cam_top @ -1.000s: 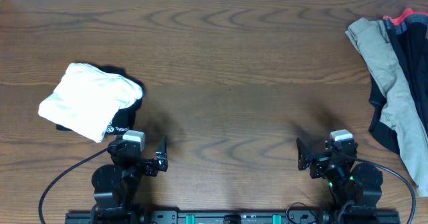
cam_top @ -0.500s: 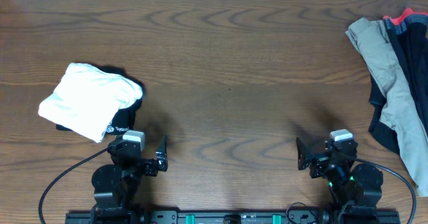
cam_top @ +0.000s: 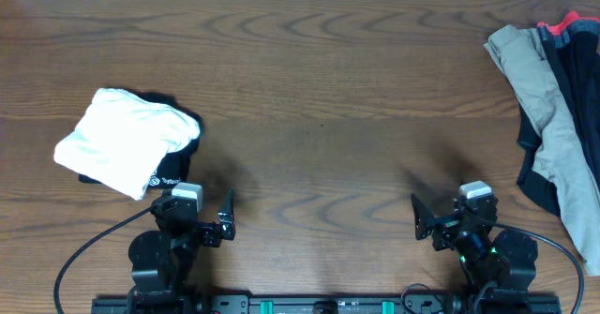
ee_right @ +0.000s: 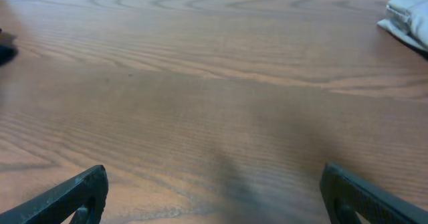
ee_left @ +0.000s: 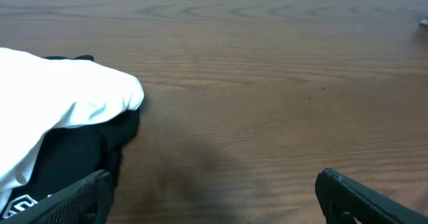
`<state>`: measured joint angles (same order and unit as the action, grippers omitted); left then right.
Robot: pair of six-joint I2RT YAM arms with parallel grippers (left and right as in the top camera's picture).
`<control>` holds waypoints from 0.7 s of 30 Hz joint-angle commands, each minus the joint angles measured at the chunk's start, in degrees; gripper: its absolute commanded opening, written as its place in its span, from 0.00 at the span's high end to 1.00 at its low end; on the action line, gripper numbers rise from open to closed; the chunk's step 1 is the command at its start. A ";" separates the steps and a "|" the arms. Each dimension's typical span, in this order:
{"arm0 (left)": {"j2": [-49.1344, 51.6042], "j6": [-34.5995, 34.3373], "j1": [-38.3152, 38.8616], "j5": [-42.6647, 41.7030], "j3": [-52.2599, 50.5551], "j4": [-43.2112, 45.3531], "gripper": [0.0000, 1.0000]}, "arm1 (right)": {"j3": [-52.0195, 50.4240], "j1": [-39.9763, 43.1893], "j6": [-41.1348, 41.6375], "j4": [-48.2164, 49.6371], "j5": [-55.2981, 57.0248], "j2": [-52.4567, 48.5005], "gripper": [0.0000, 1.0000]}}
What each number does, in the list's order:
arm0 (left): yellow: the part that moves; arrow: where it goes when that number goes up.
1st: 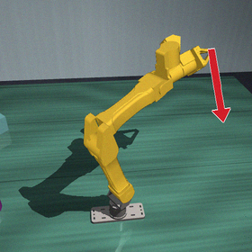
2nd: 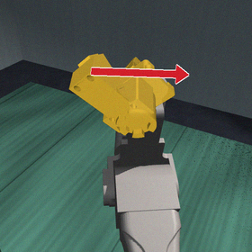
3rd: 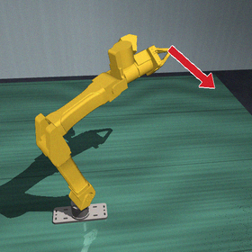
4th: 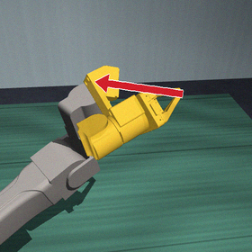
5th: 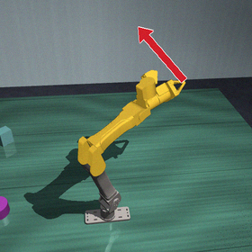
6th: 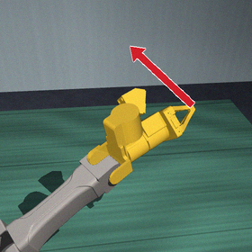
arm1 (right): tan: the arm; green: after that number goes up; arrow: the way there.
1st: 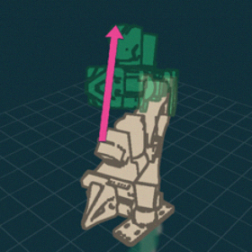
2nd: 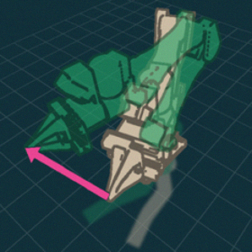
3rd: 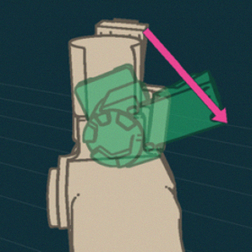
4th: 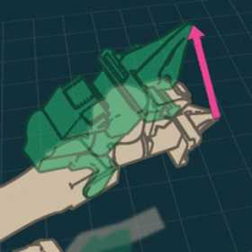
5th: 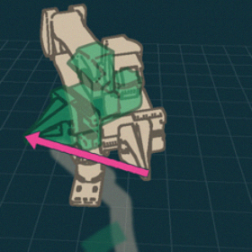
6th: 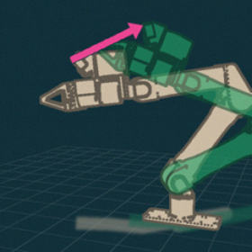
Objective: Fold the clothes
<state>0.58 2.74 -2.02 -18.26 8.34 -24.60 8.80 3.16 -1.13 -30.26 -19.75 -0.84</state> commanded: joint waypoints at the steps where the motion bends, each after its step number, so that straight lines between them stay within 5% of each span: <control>1: -0.35 -1.92 0.35 -0.63 -1.11 0.09 0.02 | -0.17 0.35 -0.20 1.09 -0.63 0.46 0.01; 14: -0.35 -2.45 0.35 -0.59 0.33 0.09 0.02 | 0.55 0.35 1.53 3.80 -0.42 -1.46 0.01; 21: 3.91 -3.56 0.35 0.26 7.56 -0.44 0.02 | 9.27 0.35 8.37 3.65 1.11 -12.83 0.01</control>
<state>1.98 0.93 -2.02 -18.24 10.39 -25.34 12.69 3.16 2.66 -26.96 -19.38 -9.06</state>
